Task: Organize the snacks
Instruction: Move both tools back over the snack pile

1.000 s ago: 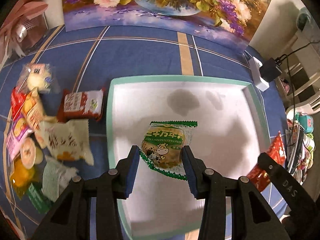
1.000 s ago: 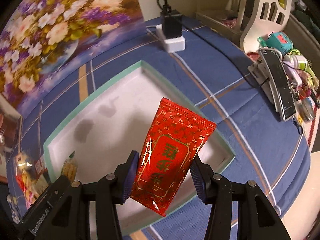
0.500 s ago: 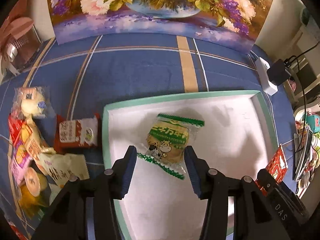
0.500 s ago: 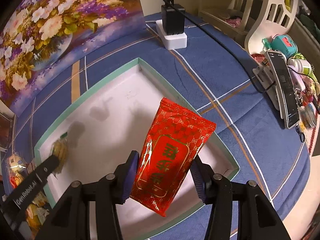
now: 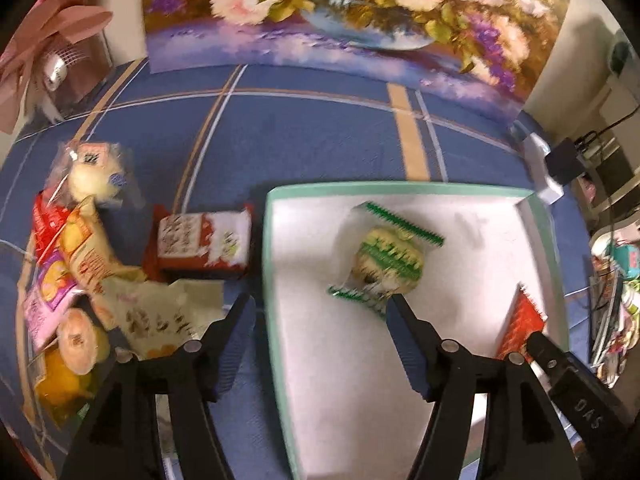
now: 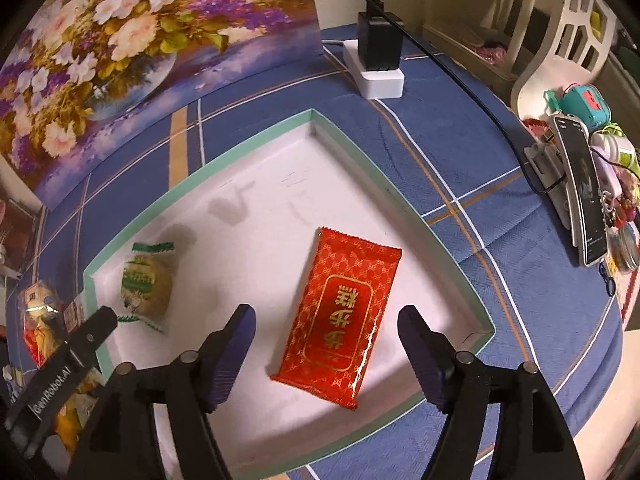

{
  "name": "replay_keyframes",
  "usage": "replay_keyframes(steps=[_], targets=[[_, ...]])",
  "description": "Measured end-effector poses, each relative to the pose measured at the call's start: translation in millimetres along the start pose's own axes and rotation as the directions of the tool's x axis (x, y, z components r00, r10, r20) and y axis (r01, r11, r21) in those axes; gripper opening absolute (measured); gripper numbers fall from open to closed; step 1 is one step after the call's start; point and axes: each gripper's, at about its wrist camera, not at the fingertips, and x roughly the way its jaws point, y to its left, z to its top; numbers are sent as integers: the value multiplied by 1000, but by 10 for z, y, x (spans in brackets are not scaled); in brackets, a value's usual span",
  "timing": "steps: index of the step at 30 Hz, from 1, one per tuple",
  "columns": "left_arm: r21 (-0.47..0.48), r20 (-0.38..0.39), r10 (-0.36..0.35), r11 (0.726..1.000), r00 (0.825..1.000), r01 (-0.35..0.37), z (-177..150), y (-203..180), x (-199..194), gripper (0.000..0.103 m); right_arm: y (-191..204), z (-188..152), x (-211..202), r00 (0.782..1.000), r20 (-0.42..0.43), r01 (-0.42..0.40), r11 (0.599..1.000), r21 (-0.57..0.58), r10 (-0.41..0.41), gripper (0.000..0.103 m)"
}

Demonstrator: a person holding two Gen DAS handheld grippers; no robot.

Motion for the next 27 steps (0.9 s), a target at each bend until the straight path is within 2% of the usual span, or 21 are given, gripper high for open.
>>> replay_keyframes(steps=[5,9,11,18,22,27], targets=[[-41,13,36,999,999,-36,-51,134,-130,70,34,-58,-28,1000,-4,-4,1000,-17,4,88],[-64,-1,41,997,999,-41,-158,207,-176,73,92,-133,-61,1000,-5,-16,999,-34,16,90],[-66,-4,61,996,998,-61,-207,241,-194,86,117,-174,-85,1000,-2,-27,999,-38,27,103],[-106,-12,138,985,990,-138,-371,472,-307,87,222,-357,-212,998,10,-58,996,-63,58,103],[-144,-40,207,967,977,-211,-470,689,-391,87,310,-481,-289,996,-1,-93,993,-77,94,103],[-185,-51,270,944,961,-275,-576,949,-570,87,492,-648,-421,996,22,-78,988,-132,81,103]])
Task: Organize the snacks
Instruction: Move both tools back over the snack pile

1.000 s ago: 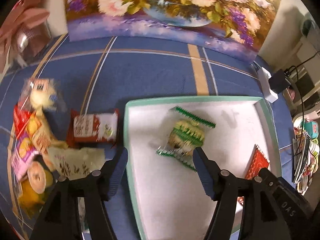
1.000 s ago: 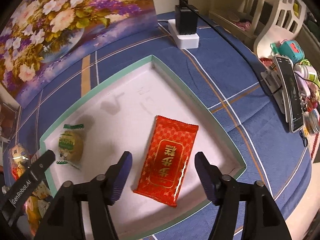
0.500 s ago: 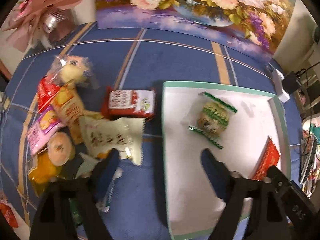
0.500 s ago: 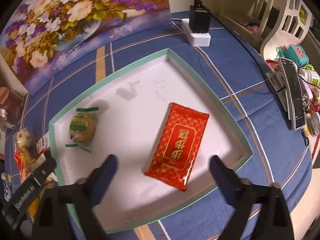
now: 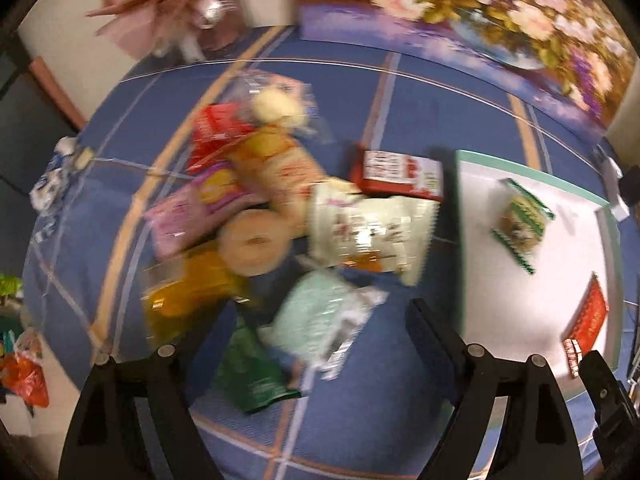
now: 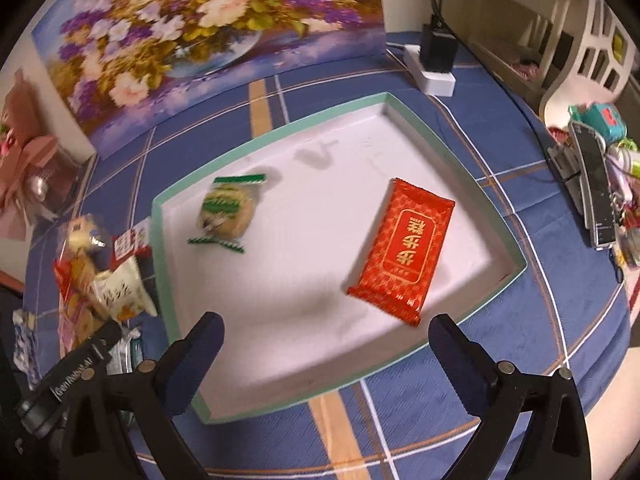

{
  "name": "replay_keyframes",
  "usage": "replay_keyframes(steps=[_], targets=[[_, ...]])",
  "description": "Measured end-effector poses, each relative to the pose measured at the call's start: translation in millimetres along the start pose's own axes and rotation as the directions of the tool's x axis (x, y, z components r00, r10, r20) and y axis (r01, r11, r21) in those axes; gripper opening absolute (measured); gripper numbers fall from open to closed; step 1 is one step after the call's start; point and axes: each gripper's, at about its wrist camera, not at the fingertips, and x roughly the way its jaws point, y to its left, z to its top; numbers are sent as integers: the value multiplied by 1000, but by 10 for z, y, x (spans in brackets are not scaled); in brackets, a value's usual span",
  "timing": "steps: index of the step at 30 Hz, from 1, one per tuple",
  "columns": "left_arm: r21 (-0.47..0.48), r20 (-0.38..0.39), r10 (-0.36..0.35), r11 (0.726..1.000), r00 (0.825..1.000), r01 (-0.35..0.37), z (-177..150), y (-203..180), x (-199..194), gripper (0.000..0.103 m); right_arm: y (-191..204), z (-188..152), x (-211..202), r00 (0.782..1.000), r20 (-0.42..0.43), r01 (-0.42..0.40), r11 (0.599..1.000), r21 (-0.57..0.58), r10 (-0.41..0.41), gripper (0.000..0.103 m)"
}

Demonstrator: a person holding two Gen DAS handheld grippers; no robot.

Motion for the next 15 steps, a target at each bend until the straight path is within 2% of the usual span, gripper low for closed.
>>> replay_keyframes(steps=[4,15], targets=[[-31,3,38,999,999,-38,-60,249,-71,87,164,-111,-65,1000,1,-27,999,-29,27,103],[-210,-31,22,977,999,-28,-111,962,-67,87,685,-366,-140,998,-7,-62,992,-107,62,103]])
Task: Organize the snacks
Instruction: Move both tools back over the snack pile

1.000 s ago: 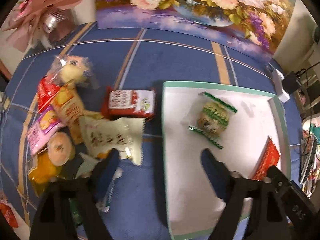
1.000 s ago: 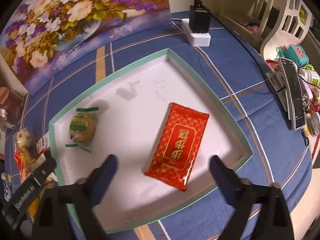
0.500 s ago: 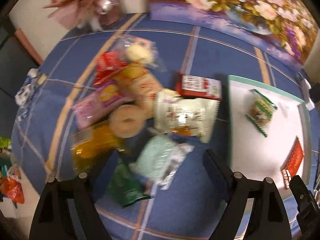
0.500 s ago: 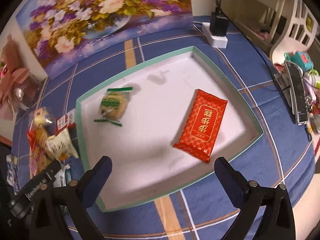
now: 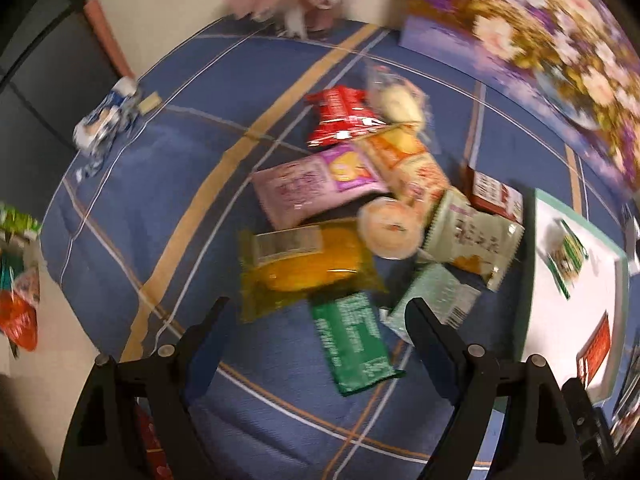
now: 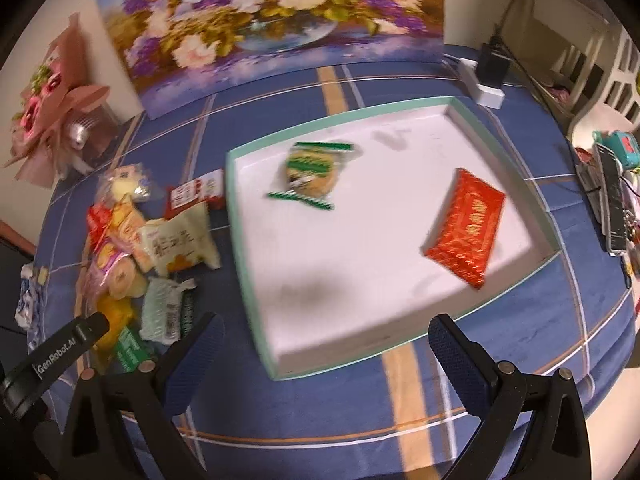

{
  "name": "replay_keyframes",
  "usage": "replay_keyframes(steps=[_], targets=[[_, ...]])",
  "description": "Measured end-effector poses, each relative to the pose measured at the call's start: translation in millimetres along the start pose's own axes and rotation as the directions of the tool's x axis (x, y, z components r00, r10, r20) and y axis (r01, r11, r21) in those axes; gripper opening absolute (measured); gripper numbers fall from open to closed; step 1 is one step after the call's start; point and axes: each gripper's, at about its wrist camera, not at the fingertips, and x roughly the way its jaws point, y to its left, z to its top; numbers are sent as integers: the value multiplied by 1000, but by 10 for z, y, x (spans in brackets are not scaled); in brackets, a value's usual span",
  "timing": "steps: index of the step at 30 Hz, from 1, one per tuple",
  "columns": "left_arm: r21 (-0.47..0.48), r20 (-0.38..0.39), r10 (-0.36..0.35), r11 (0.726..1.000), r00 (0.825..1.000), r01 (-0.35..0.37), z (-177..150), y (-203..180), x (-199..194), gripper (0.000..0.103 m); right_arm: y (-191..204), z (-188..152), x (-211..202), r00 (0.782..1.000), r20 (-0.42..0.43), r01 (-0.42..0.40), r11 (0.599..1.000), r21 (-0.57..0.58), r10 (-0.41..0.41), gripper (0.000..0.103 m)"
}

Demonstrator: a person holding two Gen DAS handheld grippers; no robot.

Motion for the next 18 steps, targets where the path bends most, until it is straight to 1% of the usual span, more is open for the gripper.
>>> replay_keyframes(steps=[6,10,14,18], targets=[[-112,-21,-5,994,1000,3,83,378,49,87,415,-56,23,1000,-5,-28,995,-98,28,103],[-168,-52,-20,986,998,11,133,584,146,87,643,-98,96,997,-32,-78,989,-127,75,103],[-202,-86,-47,979,995,29,140,707,230,87,800,-134,212,994,-61,-102,984,-144,94,103],[-205,-135,-64,978,989,36,138,696,372,87,895,-173,370,990,-104,-113,983,-145,99,103]])
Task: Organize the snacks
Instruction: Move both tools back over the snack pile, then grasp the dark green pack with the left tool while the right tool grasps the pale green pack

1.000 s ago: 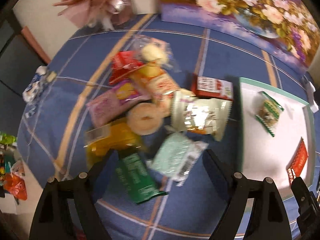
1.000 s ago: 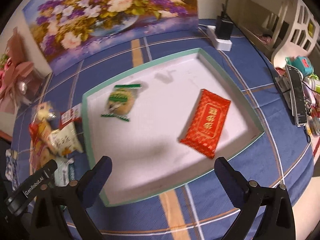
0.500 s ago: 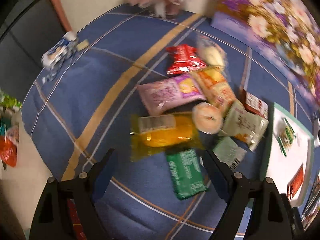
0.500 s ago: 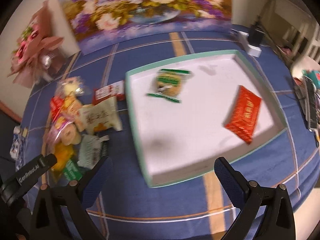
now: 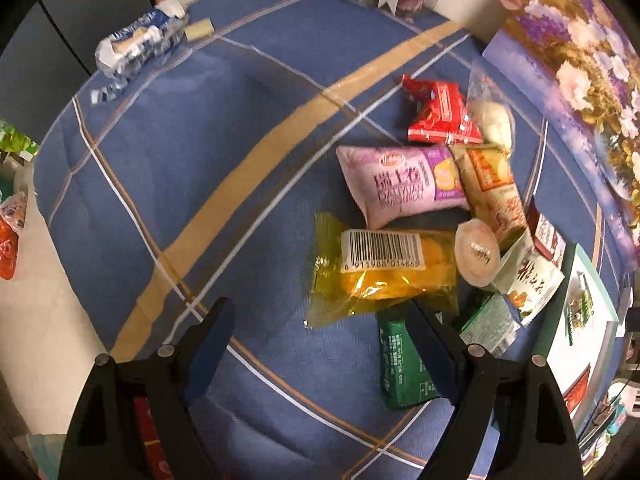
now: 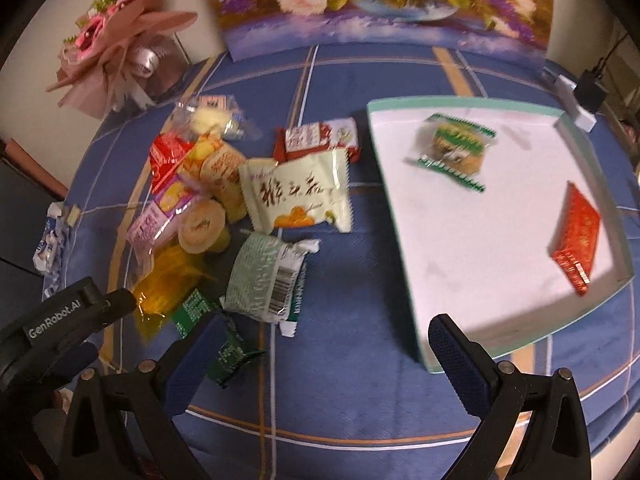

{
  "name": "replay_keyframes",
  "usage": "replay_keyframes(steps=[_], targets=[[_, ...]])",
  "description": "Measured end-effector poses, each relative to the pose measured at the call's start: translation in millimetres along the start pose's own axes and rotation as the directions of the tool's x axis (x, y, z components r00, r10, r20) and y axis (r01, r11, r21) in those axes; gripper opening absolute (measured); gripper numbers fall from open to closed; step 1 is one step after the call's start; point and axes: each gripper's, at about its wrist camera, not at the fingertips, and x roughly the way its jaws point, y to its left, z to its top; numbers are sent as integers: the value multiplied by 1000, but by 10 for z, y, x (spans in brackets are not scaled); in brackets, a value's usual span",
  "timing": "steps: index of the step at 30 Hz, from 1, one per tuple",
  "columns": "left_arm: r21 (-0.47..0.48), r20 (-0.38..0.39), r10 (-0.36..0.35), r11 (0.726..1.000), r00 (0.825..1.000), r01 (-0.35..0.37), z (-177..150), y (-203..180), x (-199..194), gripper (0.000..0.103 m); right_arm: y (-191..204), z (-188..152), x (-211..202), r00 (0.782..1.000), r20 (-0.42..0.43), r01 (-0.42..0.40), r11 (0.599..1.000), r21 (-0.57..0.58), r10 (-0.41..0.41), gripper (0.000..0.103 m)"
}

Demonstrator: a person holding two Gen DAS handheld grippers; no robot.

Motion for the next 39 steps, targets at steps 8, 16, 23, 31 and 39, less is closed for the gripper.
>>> replay_keyframes(steps=[8,16,23,31,39], targets=[[18,-86,-50,998,995,52,3,-80,215,87,-42,-3,221,998,-59,-13,999,32,15,103],[26,-168,-103,994,980,109,-37,-187,401,87,-75,21,167,999,-48,-12,999,30,13,103],[32,-187,-127,990,974,135,-70,-333,458,87,-115,29,19,1000,-25,3,999,36,-2,103],[42,-205,-159,984,966,171,-127,-450,535,74,-164,63,-93,999,0,39,999,36,-39,103],[36,-231,-193,978,954,206,-195,-575,635,64,-209,59,-95,999,-9,46,998,47,-46,103]])
